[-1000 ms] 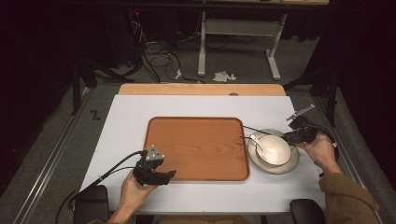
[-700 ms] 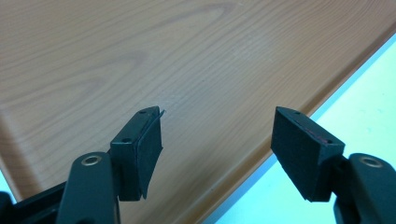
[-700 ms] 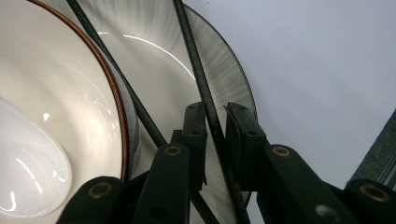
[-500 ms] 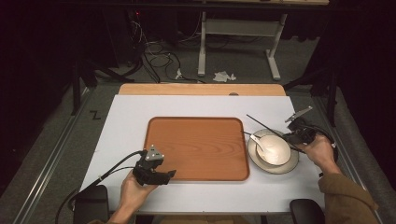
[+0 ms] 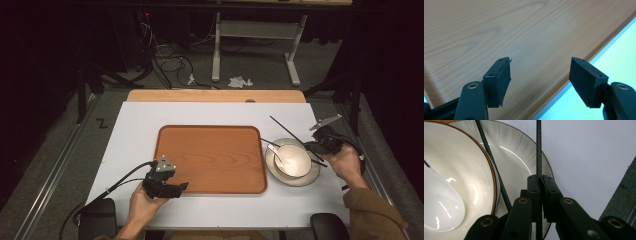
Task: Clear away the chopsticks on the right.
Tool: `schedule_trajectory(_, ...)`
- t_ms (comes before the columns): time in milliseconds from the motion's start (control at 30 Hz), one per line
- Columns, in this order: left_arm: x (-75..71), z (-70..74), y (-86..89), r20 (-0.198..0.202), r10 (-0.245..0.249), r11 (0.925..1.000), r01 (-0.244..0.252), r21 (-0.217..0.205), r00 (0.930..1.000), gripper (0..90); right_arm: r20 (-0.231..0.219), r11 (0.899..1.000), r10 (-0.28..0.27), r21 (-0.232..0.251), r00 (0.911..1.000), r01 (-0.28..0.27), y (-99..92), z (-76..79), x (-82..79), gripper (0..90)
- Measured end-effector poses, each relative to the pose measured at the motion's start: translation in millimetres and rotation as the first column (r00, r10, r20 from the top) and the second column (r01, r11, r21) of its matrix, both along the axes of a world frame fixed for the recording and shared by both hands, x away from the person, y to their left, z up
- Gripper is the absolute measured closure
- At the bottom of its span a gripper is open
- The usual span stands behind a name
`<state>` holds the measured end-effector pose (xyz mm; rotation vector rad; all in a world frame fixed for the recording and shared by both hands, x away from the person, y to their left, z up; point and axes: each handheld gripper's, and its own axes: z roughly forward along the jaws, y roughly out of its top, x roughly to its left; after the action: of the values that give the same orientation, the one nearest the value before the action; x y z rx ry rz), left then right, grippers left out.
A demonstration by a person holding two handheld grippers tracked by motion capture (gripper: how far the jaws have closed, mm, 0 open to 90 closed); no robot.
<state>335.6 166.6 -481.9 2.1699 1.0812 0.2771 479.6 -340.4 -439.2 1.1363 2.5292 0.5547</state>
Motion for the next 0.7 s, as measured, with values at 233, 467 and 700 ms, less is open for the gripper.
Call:
schedule_trajectory(233, 0.0, -0.6, -0.6, 0.000, 0.004, 1.0000, -0.004, -0.002, 1.0000, 33.5, 0.044, 1.000, -0.002, 0.031, 0.9990, 0.000, 0.7, 14.3, -7.1, 86.4)
schedule_trajectory(467, -0.2, -0.5, -0.4, -0.001, 0.003, 1.0000, -0.003, -0.004, 1.0000, 33.5, 0.088, 0.998, 0.010, 0.063, 0.9961, -0.015, 12.3, 35.6, -19.3, 86.4)
schedule_trajectory(700, -0.3, 0.1, 0.2, 0.001, -0.001, 1.0000, 0.001, -0.001, 1.0000, 33.6, 0.117, 0.994, 0.033, 0.096, 0.9926, -0.044, 28.7, 50.9, -34.1, 86.4)
